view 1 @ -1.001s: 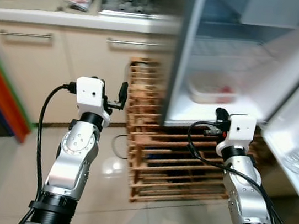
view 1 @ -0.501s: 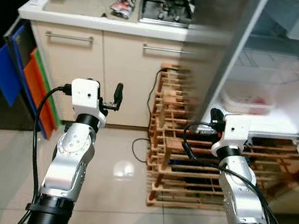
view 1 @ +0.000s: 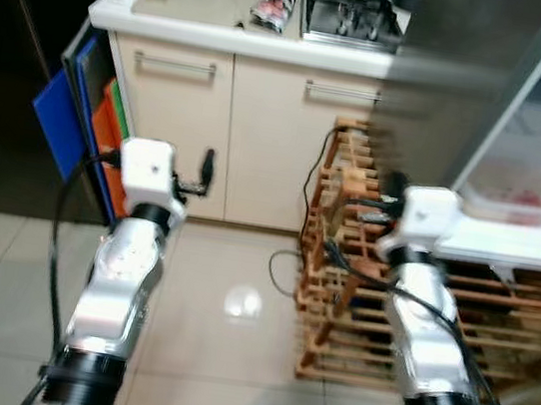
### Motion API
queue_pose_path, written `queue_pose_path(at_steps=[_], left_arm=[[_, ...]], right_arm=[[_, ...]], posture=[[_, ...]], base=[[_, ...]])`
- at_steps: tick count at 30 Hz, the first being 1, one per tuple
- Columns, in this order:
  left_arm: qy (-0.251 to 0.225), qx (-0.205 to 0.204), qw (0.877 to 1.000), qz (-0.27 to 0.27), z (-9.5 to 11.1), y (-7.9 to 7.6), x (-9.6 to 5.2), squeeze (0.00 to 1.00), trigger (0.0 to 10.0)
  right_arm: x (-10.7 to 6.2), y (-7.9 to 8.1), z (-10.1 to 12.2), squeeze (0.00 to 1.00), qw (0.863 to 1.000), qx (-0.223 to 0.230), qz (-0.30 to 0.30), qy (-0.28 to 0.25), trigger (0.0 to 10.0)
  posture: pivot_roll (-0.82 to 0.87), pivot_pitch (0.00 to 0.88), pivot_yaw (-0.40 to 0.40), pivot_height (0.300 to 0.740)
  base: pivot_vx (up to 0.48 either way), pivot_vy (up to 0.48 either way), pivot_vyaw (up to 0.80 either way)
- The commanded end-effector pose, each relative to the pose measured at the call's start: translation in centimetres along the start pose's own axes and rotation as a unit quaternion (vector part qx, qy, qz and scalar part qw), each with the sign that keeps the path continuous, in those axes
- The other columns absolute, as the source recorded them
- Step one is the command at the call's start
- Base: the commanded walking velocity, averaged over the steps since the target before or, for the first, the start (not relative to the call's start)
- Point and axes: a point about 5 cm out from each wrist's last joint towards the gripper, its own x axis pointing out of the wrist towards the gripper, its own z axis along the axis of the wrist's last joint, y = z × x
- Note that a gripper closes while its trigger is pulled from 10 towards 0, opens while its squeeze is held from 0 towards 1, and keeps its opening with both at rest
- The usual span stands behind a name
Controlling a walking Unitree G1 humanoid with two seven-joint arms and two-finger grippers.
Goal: Restocking fridge
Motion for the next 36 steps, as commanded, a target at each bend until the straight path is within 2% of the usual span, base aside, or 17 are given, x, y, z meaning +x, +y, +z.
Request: queue_pose_path(at_steps=[1, 3, 6, 11, 13, 17, 18, 20, 21, 24, 28, 31, 33, 34, 35, 36], left_arm=[[-0.001, 0.001, 1.0, -0.006, 0.0, -0.6, 0.0, 0.0, 10.0], [-0.003, 0.012, 1.0, -0.004, 0.1, -0.6, 0.0, 0.0, 10.0], [-0.002, 0.02, 1.0, -0.006, -0.1, -0.7, 0.0, 0.0, 10.0], [0.006, 0.018, 1.0, -0.007, -0.3, -0.7, -0.1, 0.0, 10.0], [0.018, 0.005, 1.0, -0.005, -0.6, -0.3, 0.1, 0.0, 10.0], [0.032, 0.01, 0.999, 0.003, -1.0, 0.3, 0.3, 0.0, 10.0], [0.039, 0.023, 0.999, 0.016, -1.2, 1.0, 0.5, 0.0, 10.0], [0.041, 0.027, 0.999, 0.021, -1.2, 1.3, 0.5, 0.0, 10.0], [0.043, 0.04, 0.998, 0.031, -1.4, 1.8, 0.3, 0.0, 10.0], [0.044, 0.036, 0.997, 0.046, -1.7, 2.3, -0.5, 0.0, 10.0], [0.041, 0.033, 0.998, 0.041, -1.9, 1.7, -1.5, 0.0, 10.0], [0.038, 0.033, 0.998, 0.036, -1.9, 1.3, -1.6, 0.0, 10.0], [0.025, 0.038, 0.999, 0.029, -1.5, 1.1, -1.5, 0.0, 10.0], [0.016, 0.042, 0.999, 0.029, -1.2, 1.2, -1.4, 0.0, 10.0], [0.008, 0.049, 0.998, 0.033, -0.8, 1.3, -1.2, 0.0, 10.0], [0.005, 0.054, 0.998, 0.039, -0.7, 1.4, -1.2, 0.0, 10.0]], right_arm=[[-0.3, -1.2, -0.4, 1.0, 1.0, 0.008, -0.022, 0.013, 10.0], [-0.2, -1.7, -0.7, 1.0, 0.998, 0.014, -0.049, 0.021, 10.0], [0.0, -1.7, -0.8, 1.0, 0.998, 0.012, -0.055, 0.021, 10.0], [0.0, -1.8, -0.5, 1.0, 0.998, 0.0, -0.06, 0.014, 10.0], [-0.1, -2.4, -0.4, 1.0, 0.997, -0.011, -0.077, 0.012, 10.0], [-0.2, -2.9, -0.4, 1.0, 0.996, -0.014, -0.084, 0.015, 10.0], [-0.5, -3.1, -0.7, 1.0, 0.996, -0.017, -0.086, 0.026, 10.0], [-0.6, -3.2, -0.9, 1.0, 0.996, -0.019, -0.085, 0.032, 10.0], [-1.3, -3.4, -2.1, 1.0, 0.993, -0.035, -0.085, 0.072, 10.0], [-2.0, -3.3, -3.1, 1.0, 0.991, -0.046, -0.076, 0.1, 10.0], [-2.0, -2.5, -3.1, 1.0, 0.994, -0.019, -0.052, 0.097, 10.0], [-1.8, -1.8, -2.9, 1.0, 0.996, -0.007, -0.032, 0.089, 10.0], [-1.7, -1.5, -2.7, 1.0, 0.996, -0.019, -0.022, 0.084, 10.0], [-1.6, -1.5, -2.7, 0.47, 0.996, -0.026, -0.023, 0.087, 10.0], [-1.4, -1.6, -2.6, 0.0, 0.996, -0.026, -0.031, 0.083, 10.0], [-1.4, -1.6, -2.6, 0.0, 0.995, -0.034, -0.025, 0.086, 10.0]], posture=[[0.01, 0.0, -0.009, 0.74], [0.02, 0.0, -0.012, 0.74], [0.02, 0.0, -0.016, 0.74], [0.02, 0.0, -0.019, 0.74], [0.01, 0.0, -0.021, 0.74], [0.01, 0.0, -0.021, 0.74], [0.01, 0.0, -0.02, 0.74], [0.01, 0.0, -0.019, 0.74], [0.01, 0.0, -0.015, 0.74], [0.01, 0.0, -0.012, 0.74], [0.02, 0.0, -0.012, 0.74], [0.03, 0.0, -0.016, 0.74], [0.03, 0.0, -0.017, 0.74], [0.03, 0.0, -0.018, 0.74], [0.03, 0.0, -0.017, 0.74], [0.03, 0.0, -0.016, 0.74]], base=[[0.0, 0.0, 0.0], [0.0, 0.0, 0.0], [0.0, 0.0, 0.0], [0.0, 0.0, 0.0], [0.0, 0.0, 0.0], [0.0, 0.0, 0.0], [0.0, 0.0, 0.0], [0.0, 0.0, 0.0], [0.0, 0.0, 0.0], [0.0, 0.0, 0.0], [0.0, 0.0, 0.0], [0.0, 0.0, 0.0], [0.0, 0.0, 0.0], [0.435, 0.0, 0.0], [0.435, 0.0, 0.0], [0.446, 0.0, 0.0]])
